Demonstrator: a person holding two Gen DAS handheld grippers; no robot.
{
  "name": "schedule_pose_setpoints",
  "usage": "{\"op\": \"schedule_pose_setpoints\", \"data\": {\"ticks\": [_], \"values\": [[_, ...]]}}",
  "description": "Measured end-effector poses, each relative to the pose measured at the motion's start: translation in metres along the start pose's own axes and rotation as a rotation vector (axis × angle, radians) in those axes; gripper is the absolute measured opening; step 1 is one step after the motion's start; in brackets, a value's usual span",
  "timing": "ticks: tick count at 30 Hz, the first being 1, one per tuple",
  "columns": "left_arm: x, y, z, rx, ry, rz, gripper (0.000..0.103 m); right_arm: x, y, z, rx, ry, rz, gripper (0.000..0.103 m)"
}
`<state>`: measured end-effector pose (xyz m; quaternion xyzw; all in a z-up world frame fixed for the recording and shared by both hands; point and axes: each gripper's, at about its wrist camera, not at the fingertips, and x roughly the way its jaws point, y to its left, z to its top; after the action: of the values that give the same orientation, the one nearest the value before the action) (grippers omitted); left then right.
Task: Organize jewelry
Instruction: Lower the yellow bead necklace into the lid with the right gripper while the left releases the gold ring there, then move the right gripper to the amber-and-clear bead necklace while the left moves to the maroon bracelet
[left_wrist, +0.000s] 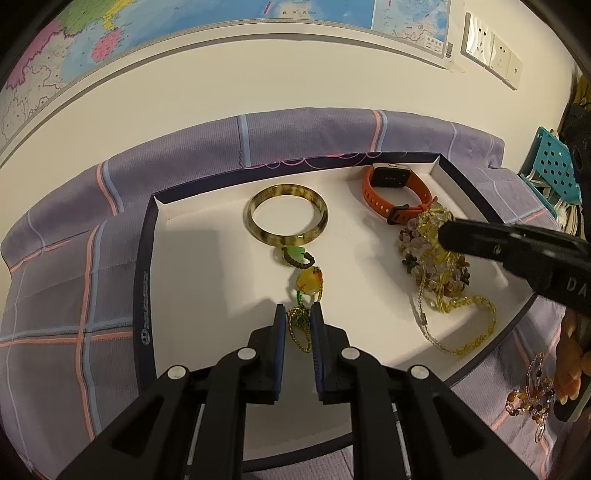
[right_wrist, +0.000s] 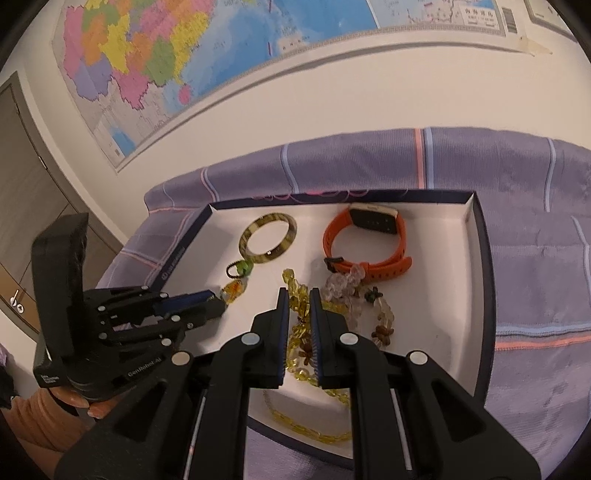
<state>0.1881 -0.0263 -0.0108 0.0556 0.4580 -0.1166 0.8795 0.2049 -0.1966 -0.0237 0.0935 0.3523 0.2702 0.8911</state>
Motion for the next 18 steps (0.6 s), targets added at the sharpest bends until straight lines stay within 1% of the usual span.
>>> {"op": "schedule_pose_setpoints", "data": {"ticks": [2,7,9,11,13,15,18], "values": [[0.0,0.0,0.0,-0.001,0.001,-0.001,0.012,0.002,-0.001,-0.001,0.005,0.008,-0.006,0.013],[0.002,-0.001,0.002,-0.002,0.0,-0.005,0.021,0.005,-0.003,-0.004,0.014,0.023,-0.013,0.016],[0.003,-0.003,0.003,0.003,-0.001,-0.007,0.023,0.005,-0.003,-0.006,0.018,0.024,-0.015,0.024],[0.003,-0.002,0.002,0.005,-0.002,-0.007,0.025,0.003,-0.004,-0.007,0.024,0.024,-0.01,0.026],[0.003,-0.002,0.001,0.006,-0.004,-0.006,0.03,0.001,-0.004,-0.008,0.024,0.023,-0.01,0.03],[0.002,-0.001,0.001,0.005,-0.005,-0.009,0.031,-0.002,-0.004,-0.01,0.025,0.015,-0.011,0.034],[0.0,-0.001,-0.001,0.008,-0.009,-0.02,0.034,-0.009,-0.004,-0.012,0.029,0.006,-0.005,0.038]]}}
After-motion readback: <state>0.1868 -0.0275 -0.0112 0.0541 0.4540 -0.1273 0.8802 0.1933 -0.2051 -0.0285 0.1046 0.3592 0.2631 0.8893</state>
